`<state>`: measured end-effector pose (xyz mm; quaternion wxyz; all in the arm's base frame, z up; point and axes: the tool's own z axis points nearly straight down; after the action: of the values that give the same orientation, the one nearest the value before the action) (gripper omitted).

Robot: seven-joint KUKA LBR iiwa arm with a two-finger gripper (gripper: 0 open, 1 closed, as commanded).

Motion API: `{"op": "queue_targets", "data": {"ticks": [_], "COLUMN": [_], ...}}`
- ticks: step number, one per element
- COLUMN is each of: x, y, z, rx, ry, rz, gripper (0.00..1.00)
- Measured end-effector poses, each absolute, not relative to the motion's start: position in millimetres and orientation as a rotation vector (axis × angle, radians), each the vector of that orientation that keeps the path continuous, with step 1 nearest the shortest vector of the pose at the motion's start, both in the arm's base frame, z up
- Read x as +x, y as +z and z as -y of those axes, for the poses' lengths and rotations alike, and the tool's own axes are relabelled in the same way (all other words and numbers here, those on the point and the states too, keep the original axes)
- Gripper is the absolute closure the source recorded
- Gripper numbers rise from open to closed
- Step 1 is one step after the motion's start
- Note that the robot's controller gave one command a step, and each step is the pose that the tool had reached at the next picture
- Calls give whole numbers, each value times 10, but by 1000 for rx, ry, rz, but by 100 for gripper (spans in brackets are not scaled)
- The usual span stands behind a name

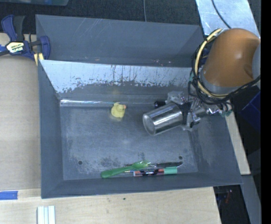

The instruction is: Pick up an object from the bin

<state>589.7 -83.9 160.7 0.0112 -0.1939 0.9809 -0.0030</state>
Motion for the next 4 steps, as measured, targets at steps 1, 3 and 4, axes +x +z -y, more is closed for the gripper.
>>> {"op": "queue_targets", "data": {"ticks": [1,3,4], "x": [5899,5917,5968], "y": [1028,881,1840], "z": [933,945,847], "rx": [-996,-880,-901], "ry": [-6,-14,-13], "rz": [-2962,-2988,-2982], "gripper": [100,100,100]}}
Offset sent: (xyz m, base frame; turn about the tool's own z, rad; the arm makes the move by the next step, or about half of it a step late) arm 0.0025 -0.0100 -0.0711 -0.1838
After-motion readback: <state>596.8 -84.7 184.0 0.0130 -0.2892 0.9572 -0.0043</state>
